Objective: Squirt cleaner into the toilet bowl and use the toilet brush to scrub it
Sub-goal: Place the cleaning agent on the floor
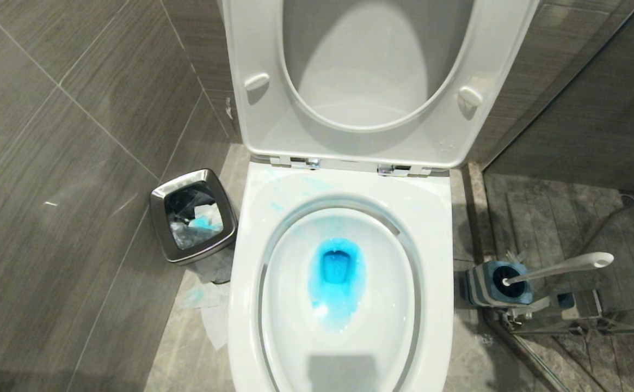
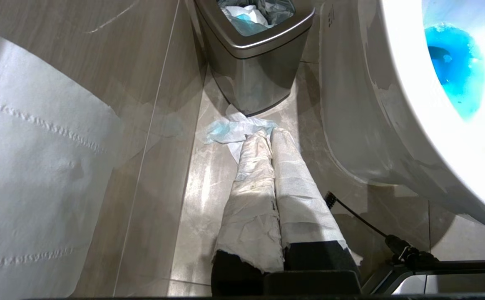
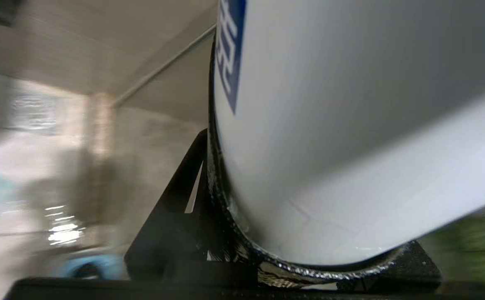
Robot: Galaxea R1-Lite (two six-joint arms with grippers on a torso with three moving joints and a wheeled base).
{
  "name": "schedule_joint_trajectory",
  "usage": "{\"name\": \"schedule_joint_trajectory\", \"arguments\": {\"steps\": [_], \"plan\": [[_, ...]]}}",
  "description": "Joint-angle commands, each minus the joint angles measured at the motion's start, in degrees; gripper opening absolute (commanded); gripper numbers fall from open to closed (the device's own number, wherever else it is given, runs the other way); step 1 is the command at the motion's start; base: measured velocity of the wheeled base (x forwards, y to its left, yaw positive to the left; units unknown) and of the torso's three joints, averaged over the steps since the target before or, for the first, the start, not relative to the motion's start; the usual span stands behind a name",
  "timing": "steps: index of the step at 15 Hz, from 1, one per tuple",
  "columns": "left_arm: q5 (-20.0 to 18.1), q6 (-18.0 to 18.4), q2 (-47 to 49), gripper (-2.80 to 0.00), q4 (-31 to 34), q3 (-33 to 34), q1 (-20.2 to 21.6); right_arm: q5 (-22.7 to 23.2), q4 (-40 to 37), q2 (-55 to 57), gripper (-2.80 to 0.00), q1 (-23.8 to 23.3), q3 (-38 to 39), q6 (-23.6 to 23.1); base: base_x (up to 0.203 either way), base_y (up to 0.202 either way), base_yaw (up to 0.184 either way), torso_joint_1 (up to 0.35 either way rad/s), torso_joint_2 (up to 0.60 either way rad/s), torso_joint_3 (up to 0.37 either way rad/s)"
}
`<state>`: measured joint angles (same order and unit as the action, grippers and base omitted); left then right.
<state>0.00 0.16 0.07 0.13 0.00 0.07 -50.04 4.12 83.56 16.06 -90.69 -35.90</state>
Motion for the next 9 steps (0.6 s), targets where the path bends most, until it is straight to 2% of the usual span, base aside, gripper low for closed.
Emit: {"name": "schedule_joint_trajectory", "arguments": {"steps": [1, 3, 5, 7, 9], "plan": [[0.00, 0.02, 0.01, -2.80, 0.01, 0.00, 0.01, 4.68, -7.74, -0.85, -2.80, -1.62, -0.05, 14.58, 0.000, 0.000, 0.000, 0.000, 0.00, 0.000], [0.00, 0.02, 0.01, -2.80, 0.02, 0.00, 0.01, 9.74, -10.93, -0.24, -2.80, -2.11, 1.09, 23.59, 0.000, 0.000, 0.000, 0.000, 0.00, 0.000], [0.00, 0.02, 0.01, -2.80, -0.04, 0.00, 0.01, 15.28, -11.05, 1.27, -2.80, -2.23, 2.71, 30.62, 0.000, 0.000, 0.000, 0.000, 0.00, 0.000], [0.00, 0.02, 0.01, -2.80, 0.00, 0.00, 0.01, 16.64, -10.98, 3.24, -2.80, -2.42, 3.51, 35.56, 0.000, 0.000, 0.000, 0.000, 0.00, 0.000], [0.00, 0.02, 0.01, -2.80, 0.04, 0.00, 0.01, 16.75, -10.97, 3.40, -2.80, -2.63, 5.44, 36.42, 0.000, 0.000, 0.000, 0.000, 0.00, 0.000]]}}
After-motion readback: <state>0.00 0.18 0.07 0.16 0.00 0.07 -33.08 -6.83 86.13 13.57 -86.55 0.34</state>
